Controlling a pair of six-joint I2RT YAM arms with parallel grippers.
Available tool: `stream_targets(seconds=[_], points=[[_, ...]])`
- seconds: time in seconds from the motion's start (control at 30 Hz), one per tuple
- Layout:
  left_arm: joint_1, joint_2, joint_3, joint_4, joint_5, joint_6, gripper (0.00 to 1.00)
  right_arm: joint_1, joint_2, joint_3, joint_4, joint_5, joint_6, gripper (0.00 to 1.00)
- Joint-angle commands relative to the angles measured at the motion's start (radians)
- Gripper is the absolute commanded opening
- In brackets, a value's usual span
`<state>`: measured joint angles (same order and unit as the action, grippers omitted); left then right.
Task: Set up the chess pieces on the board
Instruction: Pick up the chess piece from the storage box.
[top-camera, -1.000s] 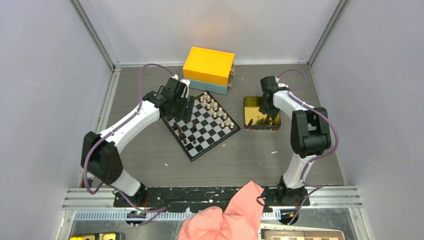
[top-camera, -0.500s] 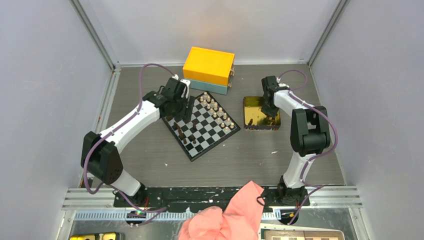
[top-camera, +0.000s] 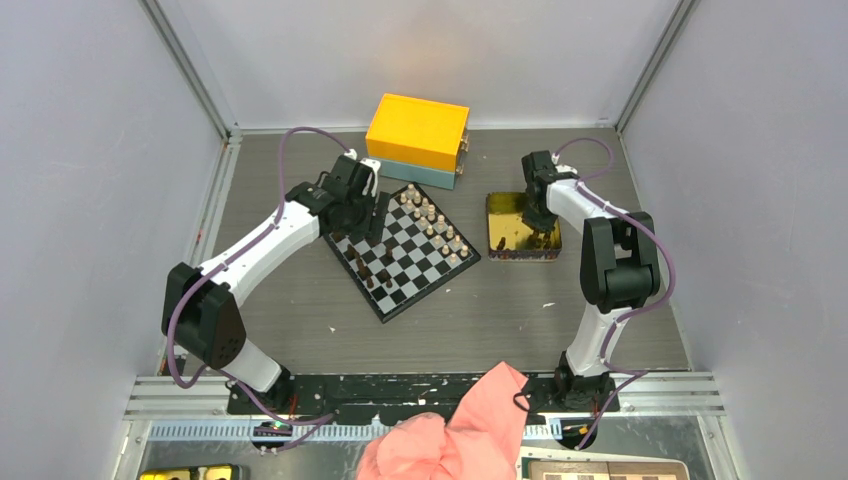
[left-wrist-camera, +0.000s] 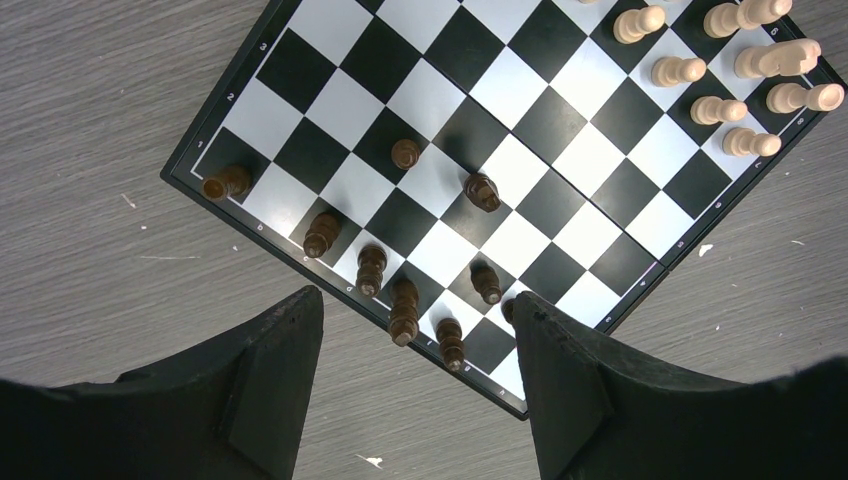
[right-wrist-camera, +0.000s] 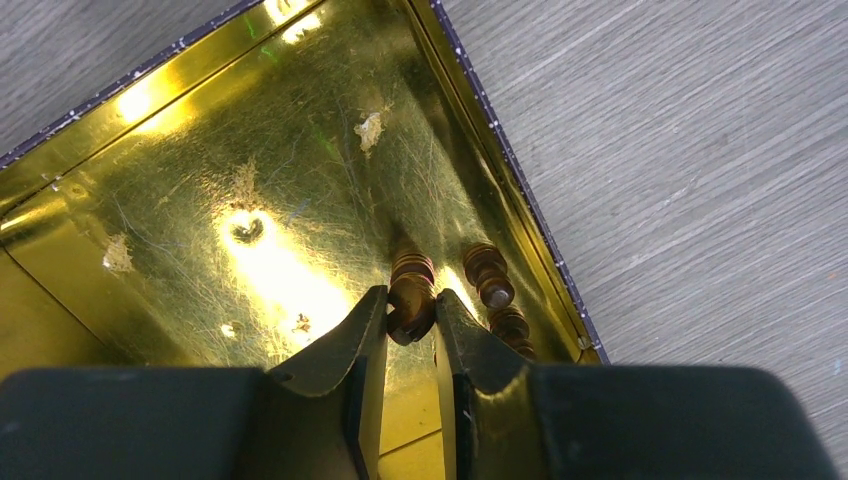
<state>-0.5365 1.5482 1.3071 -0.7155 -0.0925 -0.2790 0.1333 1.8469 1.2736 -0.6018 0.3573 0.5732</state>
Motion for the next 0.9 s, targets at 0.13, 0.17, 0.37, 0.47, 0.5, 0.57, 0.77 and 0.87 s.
stream_targets(seconds=[0.13, 0.17, 0.37, 0.47, 0.5, 0.57, 0.77, 0.87], points=[[-0.005, -0.024, 0.026, 0.019, -0.012, 0.002, 0.7, -0.005, -0.063, 0.074, 0.01, 0.04, -0.028, 0.01], [-0.005, -0.026, 0.025, 0.02, -0.012, 0.001, 0.7, -0.005, -0.064, 0.075, 0.014, 0.037, -0.029, 0.01], [-0.005, -0.046, 0.005, 0.019, -0.013, -0.008, 0.7, -0.005, -0.065, 0.075, 0.029, 0.002, -0.019, 0.01], [-0.005, -0.053, -0.003, 0.02, -0.013, -0.01, 0.7, -0.005, -0.064, 0.067, 0.047, -0.011, -0.008, 0.01], [-0.005, -0.056, -0.005, 0.021, -0.013, -0.012, 0.7, -0.006, -0.062, 0.064, 0.055, -0.017, -0.003, 0.01], [-0.005, -0.06, -0.009, 0.021, -0.012, -0.015, 0.7, -0.006, -0.062, 0.057, 0.066, -0.03, 0.005, 0.01], [-0.005, -0.076, -0.021, 0.022, -0.012, -0.023, 0.69, -0.005, -0.061, 0.017, 0.109, -0.069, 0.035, 0.01], [-0.005, -0.084, -0.034, 0.025, -0.011, -0.03, 0.69, -0.007, -0.078, -0.033, 0.163, -0.091, 0.061, 0.01]])
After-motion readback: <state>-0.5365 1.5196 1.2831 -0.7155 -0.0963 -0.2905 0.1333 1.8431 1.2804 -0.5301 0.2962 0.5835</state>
